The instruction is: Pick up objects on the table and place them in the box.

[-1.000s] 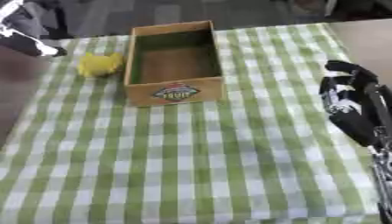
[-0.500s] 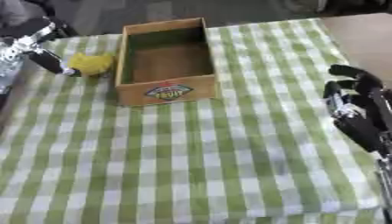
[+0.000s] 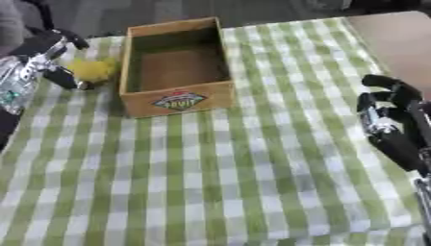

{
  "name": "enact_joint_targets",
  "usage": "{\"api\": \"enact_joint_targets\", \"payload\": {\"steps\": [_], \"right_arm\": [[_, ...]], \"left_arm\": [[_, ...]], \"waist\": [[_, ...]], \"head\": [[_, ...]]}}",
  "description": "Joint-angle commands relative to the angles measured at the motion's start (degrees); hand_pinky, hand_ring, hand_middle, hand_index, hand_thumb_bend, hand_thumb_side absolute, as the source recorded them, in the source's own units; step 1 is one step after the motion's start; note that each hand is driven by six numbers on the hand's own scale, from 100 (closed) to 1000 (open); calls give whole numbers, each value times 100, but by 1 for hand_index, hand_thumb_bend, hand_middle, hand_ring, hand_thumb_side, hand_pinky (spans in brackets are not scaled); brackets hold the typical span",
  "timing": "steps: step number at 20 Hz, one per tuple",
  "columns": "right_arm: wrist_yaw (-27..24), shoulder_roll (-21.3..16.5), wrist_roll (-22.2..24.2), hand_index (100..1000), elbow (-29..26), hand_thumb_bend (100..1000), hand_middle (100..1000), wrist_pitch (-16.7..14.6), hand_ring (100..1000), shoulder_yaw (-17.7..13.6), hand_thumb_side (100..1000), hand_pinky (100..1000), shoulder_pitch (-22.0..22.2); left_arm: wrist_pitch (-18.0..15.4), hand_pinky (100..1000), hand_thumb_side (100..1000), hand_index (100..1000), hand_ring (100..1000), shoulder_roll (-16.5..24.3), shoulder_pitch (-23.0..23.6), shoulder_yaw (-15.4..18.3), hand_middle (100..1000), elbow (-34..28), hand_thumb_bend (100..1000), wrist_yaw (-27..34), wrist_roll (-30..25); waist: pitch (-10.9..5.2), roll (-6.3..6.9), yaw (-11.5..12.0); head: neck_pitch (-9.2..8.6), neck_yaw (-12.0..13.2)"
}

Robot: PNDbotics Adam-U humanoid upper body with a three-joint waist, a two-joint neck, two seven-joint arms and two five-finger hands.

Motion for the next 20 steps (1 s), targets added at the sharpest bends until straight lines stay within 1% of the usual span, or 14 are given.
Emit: {"api": "enact_joint_targets", "payload": {"steps": [1,9,13,14,15,17,18,19,20], "right_arm": [[-26,-70,15,863,-78,100,791,-9,723,6,640,490,-70],[-4,-56,-3,859,-95,100,790,-14,722,2,644,490,-103],[9,-38,-8,859,-99,100,789,-11,721,5,649,489,-124],[10,-36,-10,859,-100,100,789,-9,721,5,648,489,-128],[11,-34,-11,859,-101,100,789,-6,721,4,650,489,-132],[12,-31,-12,858,-103,100,789,-3,721,4,648,489,-141],[11,-30,-12,858,-103,100,789,-1,721,3,648,489,-144],[11,-29,-13,858,-103,100,789,0,721,1,648,489,-146],[9,-28,-15,858,-102,100,789,2,720,-1,647,489,-148]], "left_arm": [[45,713,100,775,899,85,-83,81,689,0,668,-55,159],[154,705,100,771,893,156,-63,144,678,42,626,-88,395],[229,691,100,753,880,162,-45,171,647,97,505,-46,450],[249,679,100,739,867,159,-40,171,624,113,448,-34,435],[267,675,100,733,861,158,-35,170,614,125,428,-21,416],[302,643,100,694,820,158,-25,167,528,139,375,-2,372],[319,624,100,665,793,158,-19,165,483,137,353,2,361],[340,602,100,634,768,157,-12,163,452,134,308,5,358],[370,568,100,573,724,156,-6,167,395,126,233,13,376]], "waist": [[-58,-31,-34],[92,-32,-249],[164,-19,-329],[176,-15,-338],[186,-11,-344],[196,-8,-346],[197,-6,-344],[195,-5,-340],[191,-3,-335]], "head": [[-109,22],[-308,61],[-335,62],[-332,61],[-331,56],[-331,47],[-331,45],[-331,43],[-329,41]]}}
